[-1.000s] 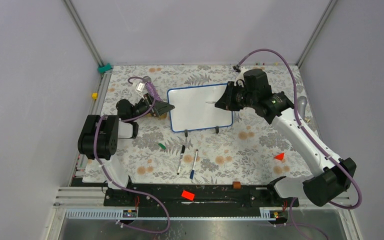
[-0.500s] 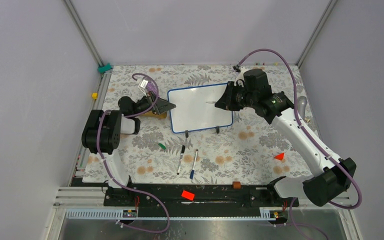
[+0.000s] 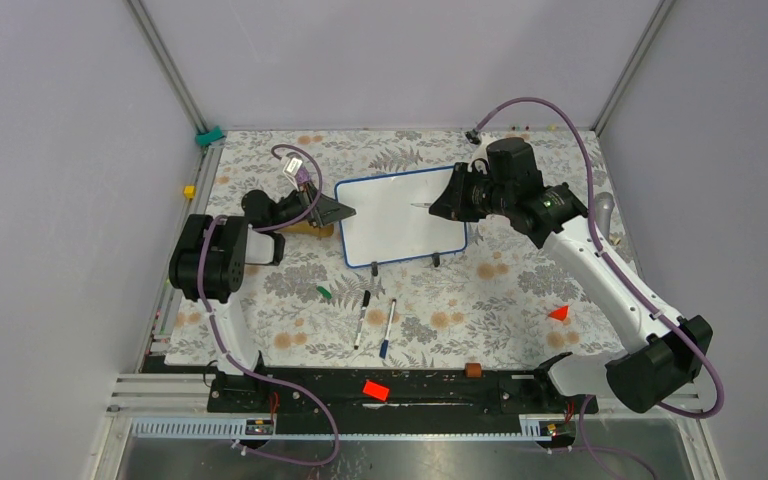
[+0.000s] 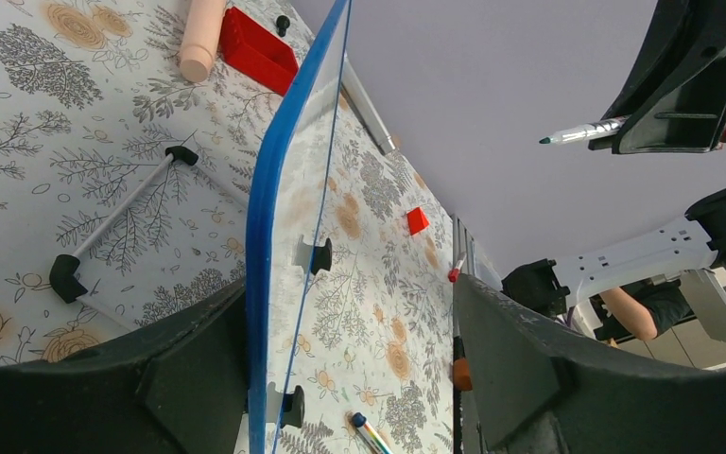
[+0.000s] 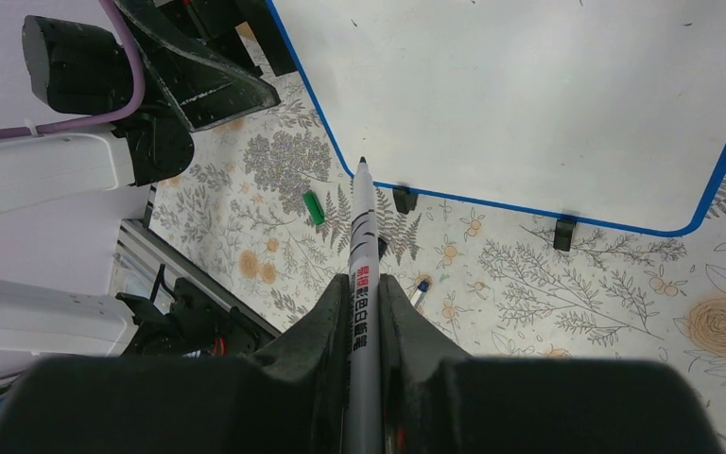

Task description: Write a sentence on the whiteboard

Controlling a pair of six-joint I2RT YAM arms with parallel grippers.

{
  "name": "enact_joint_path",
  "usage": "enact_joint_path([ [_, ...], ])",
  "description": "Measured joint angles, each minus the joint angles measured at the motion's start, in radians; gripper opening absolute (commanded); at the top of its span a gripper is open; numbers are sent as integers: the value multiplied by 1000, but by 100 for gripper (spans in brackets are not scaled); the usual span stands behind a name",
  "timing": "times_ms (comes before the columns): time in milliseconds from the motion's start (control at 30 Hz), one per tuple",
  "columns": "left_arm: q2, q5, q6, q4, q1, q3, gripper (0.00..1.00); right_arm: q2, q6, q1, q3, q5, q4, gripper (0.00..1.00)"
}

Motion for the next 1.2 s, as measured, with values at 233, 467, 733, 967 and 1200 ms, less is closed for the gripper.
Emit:
enact_joint_path([
  [233, 12, 0, -8, 3, 3, 3, 61, 0, 0, 5, 14, 0, 0, 0],
  [467, 15, -2, -12, 3, 19, 3, 52, 18, 0, 18, 39, 0, -1, 0],
  [733, 31, -3, -25, 10, 26, 3, 57, 78, 0, 49, 73, 0, 0, 0],
  [967, 62, -1, -34, 11, 23, 13, 58, 122, -3, 78, 119, 16, -1, 0],
  [1200, 72, 0, -58, 14, 21, 26, 61, 163, -6, 113, 151, 27, 8, 0],
])
